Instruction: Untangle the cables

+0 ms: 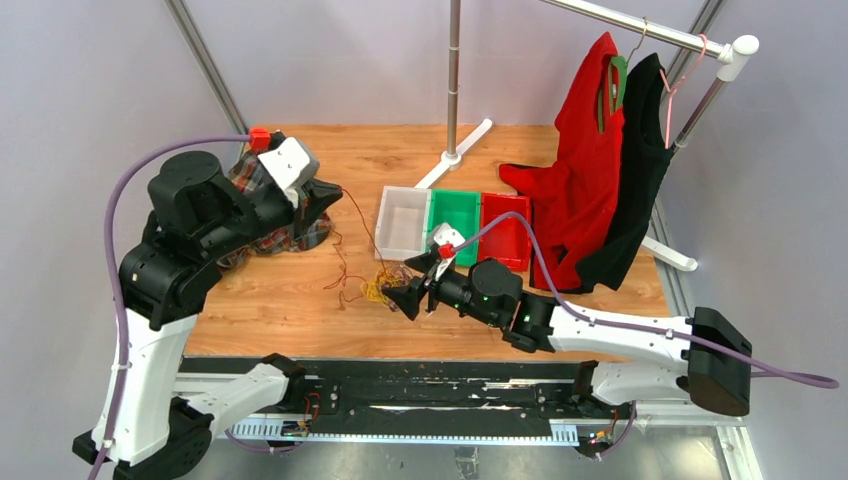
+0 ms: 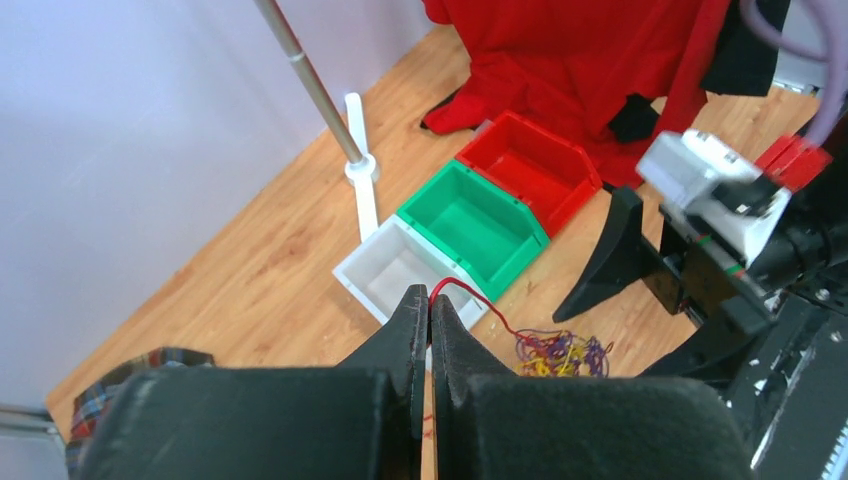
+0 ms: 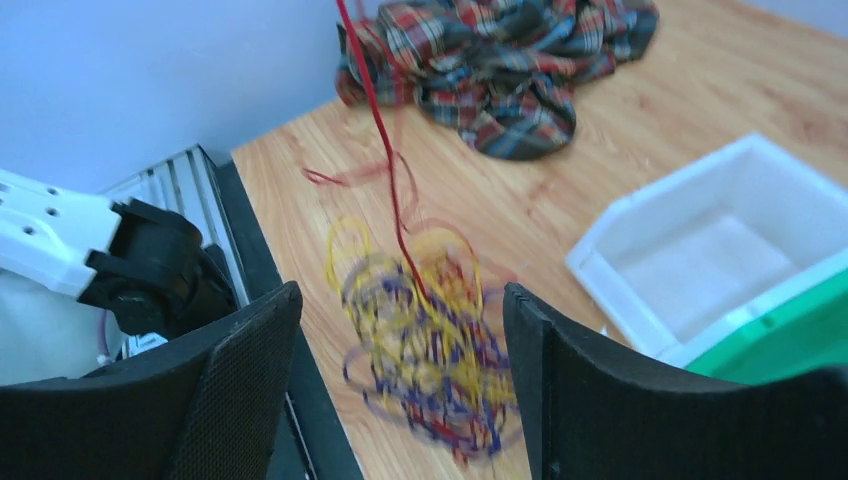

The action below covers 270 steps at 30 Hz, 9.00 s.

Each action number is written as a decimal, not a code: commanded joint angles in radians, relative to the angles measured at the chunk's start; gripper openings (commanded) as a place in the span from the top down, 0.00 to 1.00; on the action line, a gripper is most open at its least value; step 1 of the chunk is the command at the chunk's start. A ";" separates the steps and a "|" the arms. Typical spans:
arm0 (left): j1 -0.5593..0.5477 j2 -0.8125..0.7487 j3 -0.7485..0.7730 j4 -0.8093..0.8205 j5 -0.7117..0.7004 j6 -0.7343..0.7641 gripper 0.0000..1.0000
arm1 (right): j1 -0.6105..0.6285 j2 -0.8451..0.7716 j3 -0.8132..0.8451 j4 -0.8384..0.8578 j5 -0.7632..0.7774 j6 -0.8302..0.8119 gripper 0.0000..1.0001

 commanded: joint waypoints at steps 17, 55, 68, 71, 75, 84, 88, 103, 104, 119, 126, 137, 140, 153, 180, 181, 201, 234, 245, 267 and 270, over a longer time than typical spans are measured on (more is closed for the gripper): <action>-0.033 0.012 0.071 -0.075 0.202 -0.006 1.00 | -0.035 0.270 0.307 -0.005 0.151 -0.107 0.50; -0.044 0.021 0.053 -0.082 0.167 0.062 1.00 | 0.026 0.022 0.128 0.003 -0.070 -0.111 0.29; -0.047 0.026 0.104 -0.082 0.197 0.031 1.00 | -0.023 0.192 0.218 -0.016 0.013 -0.116 0.61; -0.049 0.038 0.132 -0.082 0.216 0.014 1.00 | -0.025 0.243 0.210 -0.007 0.014 -0.106 0.67; -0.049 0.054 0.177 -0.082 0.238 -0.005 1.00 | -0.038 0.312 0.207 0.005 0.004 -0.077 0.77; -0.049 0.116 0.350 -0.075 0.124 0.048 1.00 | -0.059 0.360 0.060 0.070 0.065 0.003 0.80; -0.049 0.175 0.457 -0.008 -0.010 0.063 1.00 | -0.061 0.371 -0.022 0.104 0.117 0.040 0.68; -0.049 0.364 0.711 0.289 -0.254 0.079 1.00 | -0.060 0.403 -0.195 0.219 0.157 0.130 0.57; -0.049 0.371 0.715 0.309 -0.258 0.071 1.00 | -0.060 0.402 -0.196 0.221 0.157 0.132 0.56; -0.068 0.306 0.270 0.591 -0.153 0.008 1.00 | -0.097 0.135 -0.056 0.020 0.191 0.067 0.35; -0.070 0.372 0.235 0.667 -0.148 0.028 1.00 | -0.208 0.052 -0.074 -0.023 0.181 0.110 0.35; -0.070 0.405 0.101 0.755 -0.153 0.070 1.00 | -0.288 0.002 -0.134 -0.051 0.190 0.116 0.37; -0.071 0.407 0.048 0.763 -0.164 0.084 1.00 | -0.294 0.000 -0.139 -0.059 0.199 0.117 0.37; -0.069 0.393 -0.213 0.763 -0.193 0.215 1.00 | -0.320 -0.043 -0.168 -0.106 0.207 0.127 0.38; -0.139 0.552 -0.215 0.694 -0.296 0.113 0.99 | -0.351 0.081 -0.055 -0.160 0.177 0.148 0.41; -0.143 0.564 -0.203 0.695 -0.301 0.101 1.00 | -0.351 0.076 -0.058 -0.161 0.181 0.150 0.41; -0.192 0.608 -0.332 0.763 -0.424 0.113 0.99 | -0.387 -0.074 -0.192 -0.182 0.228 0.185 0.42; -0.153 0.882 -0.391 0.875 -0.542 0.239 0.73 | -0.440 -0.144 -0.205 -0.246 0.205 0.175 0.43; -0.097 0.677 -0.316 0.574 -0.321 0.211 0.19 | -0.443 -0.155 -0.189 -0.273 0.166 0.173 0.43; -0.282 0.558 -0.738 0.376 0.143 0.100 0.26 | -0.442 -0.306 -0.286 -0.383 0.076 0.202 0.39; -0.282 0.579 -0.764 0.441 0.142 0.089 0.32 | -0.442 -0.320 -0.295 -0.381 0.058 0.211 0.40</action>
